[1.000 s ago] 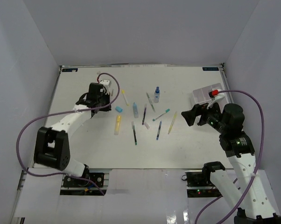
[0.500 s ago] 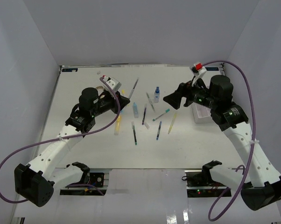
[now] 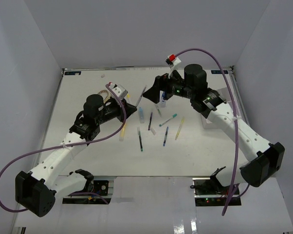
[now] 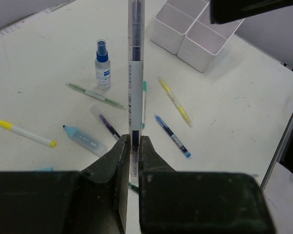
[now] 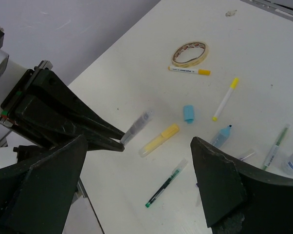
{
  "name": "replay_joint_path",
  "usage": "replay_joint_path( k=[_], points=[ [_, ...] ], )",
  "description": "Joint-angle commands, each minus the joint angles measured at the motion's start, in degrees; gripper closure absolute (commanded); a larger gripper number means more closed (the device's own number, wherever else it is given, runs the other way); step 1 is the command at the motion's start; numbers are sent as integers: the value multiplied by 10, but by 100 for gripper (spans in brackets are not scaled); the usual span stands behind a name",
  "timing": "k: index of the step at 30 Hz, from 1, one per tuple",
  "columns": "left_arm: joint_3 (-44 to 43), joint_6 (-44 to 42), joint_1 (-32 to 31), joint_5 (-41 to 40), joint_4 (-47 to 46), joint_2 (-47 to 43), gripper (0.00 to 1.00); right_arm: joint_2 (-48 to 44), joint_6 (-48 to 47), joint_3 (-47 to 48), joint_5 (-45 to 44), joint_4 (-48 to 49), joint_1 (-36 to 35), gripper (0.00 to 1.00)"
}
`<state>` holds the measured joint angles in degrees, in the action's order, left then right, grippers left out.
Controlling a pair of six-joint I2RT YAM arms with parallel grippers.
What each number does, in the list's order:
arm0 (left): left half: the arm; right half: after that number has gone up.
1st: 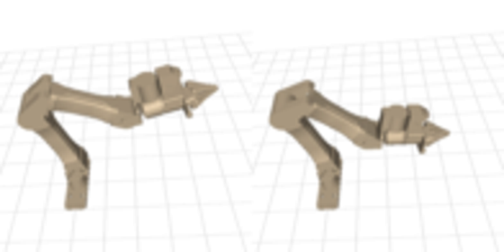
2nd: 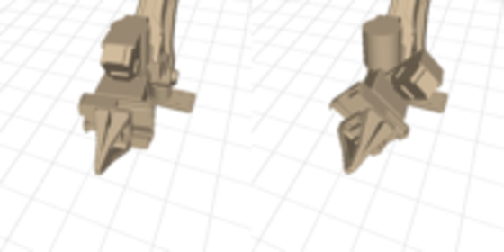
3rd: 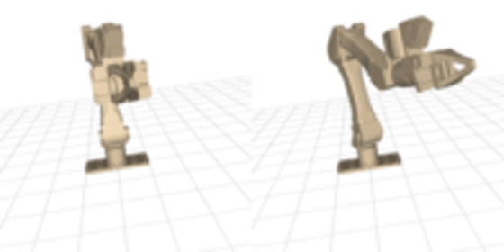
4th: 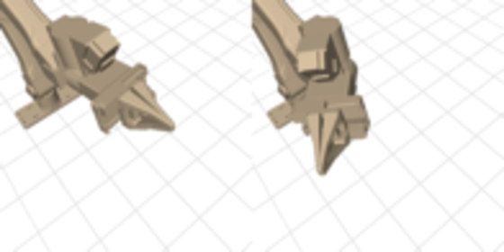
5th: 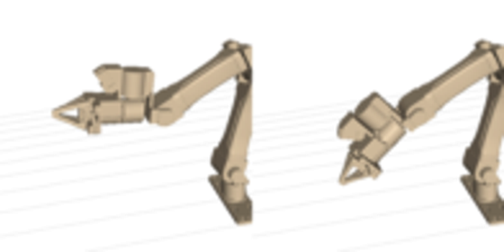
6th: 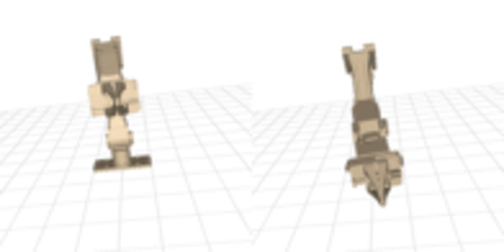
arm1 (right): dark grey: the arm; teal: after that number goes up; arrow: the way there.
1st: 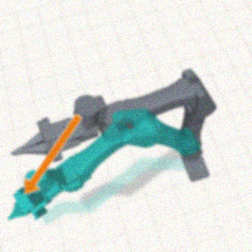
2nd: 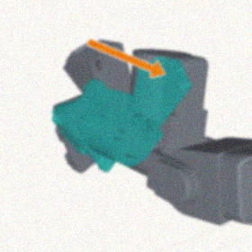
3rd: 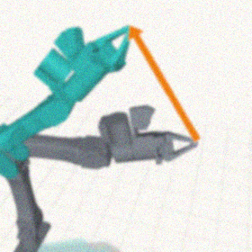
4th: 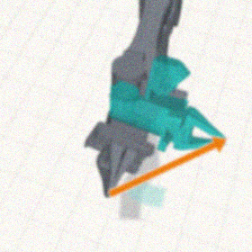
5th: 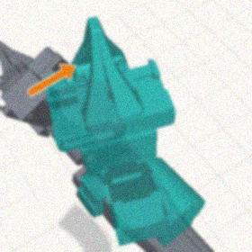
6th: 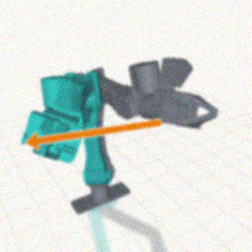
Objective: Sort the stationery into containers
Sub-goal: Pick up the pen from the center of the board, then place the pen in the storage box.
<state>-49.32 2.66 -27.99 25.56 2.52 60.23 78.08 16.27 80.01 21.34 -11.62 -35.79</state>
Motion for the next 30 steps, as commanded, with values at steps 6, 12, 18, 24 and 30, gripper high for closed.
replay_joint_path(
  k=[6,12,18,24,30],
  points=[
    [21,-18,-3,-6,-13,-37,100,59,15,63,0,55,-35,19],
    [25,-20,-3,-7,-14,-42,100,76,18,63,16,59,-38,41],
    [25,-19,-3,0,-15,-35,100,76,22,59,33,75,-41,72],
    [26,-14,-3,-8,-14,-31,80,62,16,36,14,69,-42,92],
    [26,4,-3,-31,-11,-26,15,12,-30,-19,-93,42,-33,92]
  ],
)
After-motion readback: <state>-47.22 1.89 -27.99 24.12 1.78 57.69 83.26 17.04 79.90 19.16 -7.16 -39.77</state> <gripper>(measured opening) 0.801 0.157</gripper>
